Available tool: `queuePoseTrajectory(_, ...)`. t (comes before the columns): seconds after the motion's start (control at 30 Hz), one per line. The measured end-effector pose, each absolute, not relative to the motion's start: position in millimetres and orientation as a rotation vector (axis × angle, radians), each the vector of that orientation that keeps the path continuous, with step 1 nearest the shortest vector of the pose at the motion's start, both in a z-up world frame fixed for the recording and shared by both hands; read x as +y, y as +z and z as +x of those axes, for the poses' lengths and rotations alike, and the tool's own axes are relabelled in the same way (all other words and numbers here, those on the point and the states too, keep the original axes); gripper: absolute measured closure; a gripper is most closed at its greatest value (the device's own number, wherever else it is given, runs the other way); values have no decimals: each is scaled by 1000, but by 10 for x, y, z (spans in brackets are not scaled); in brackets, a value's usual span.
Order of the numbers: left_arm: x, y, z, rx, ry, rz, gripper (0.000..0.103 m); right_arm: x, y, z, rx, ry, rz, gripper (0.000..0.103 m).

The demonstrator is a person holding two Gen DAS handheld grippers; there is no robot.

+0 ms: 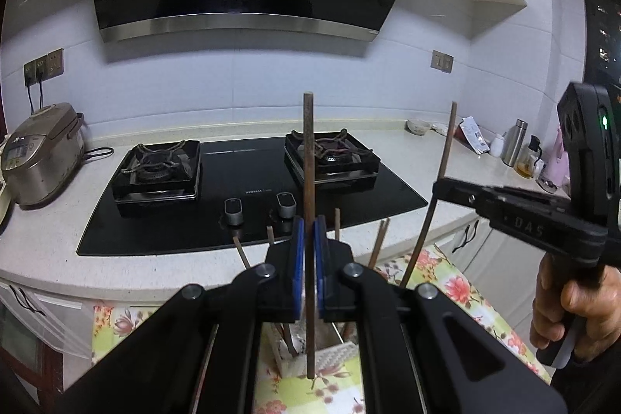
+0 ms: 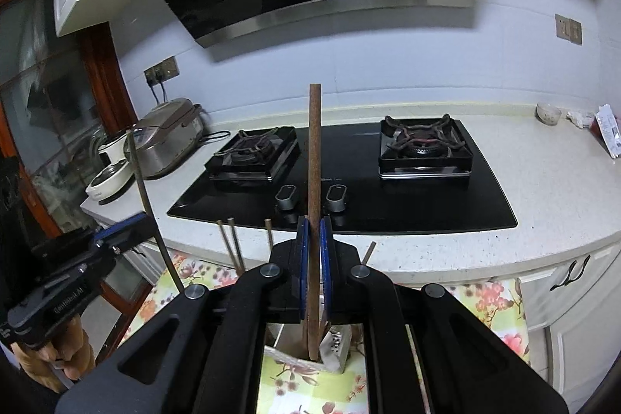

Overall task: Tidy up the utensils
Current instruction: 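Lower the chopsticks into the white basket with both tools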

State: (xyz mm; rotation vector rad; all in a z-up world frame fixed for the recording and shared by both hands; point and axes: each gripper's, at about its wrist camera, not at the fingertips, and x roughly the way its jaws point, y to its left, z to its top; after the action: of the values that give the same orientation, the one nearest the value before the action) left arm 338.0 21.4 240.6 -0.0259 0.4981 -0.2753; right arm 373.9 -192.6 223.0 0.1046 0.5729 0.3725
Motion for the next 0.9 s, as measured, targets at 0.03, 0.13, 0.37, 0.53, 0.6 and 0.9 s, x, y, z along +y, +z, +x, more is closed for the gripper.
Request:
queuePoseTrajectory(0.03,223,2398,3427,499,-273,-28,98,-1933,2204,3785,579,367,105,95)
queuePoseTrajectory(0.13,238,2363,3538,502,-268,-30,98,-1925,2137,3863,589,355,102,95)
queuePoseTrajectory(0.37,260,2286,3771,496,-241,-36,98,-1898,2044,3988,599,346,100,95)
queuePoseTrajectory(0.53,253,2168,3856,504,-230,-37,98,-1868,1990,4012,603,344,97,95)
queuePoseTrajectory(0.6,236,2102,3878,513,-230,-36,98,-1861,1964,4029,609,344,97,95)
queuePoseTrajectory(0.9,135,1909,3924,525,-232,-13,98,-1873,1818,4090,629,345,104,95)
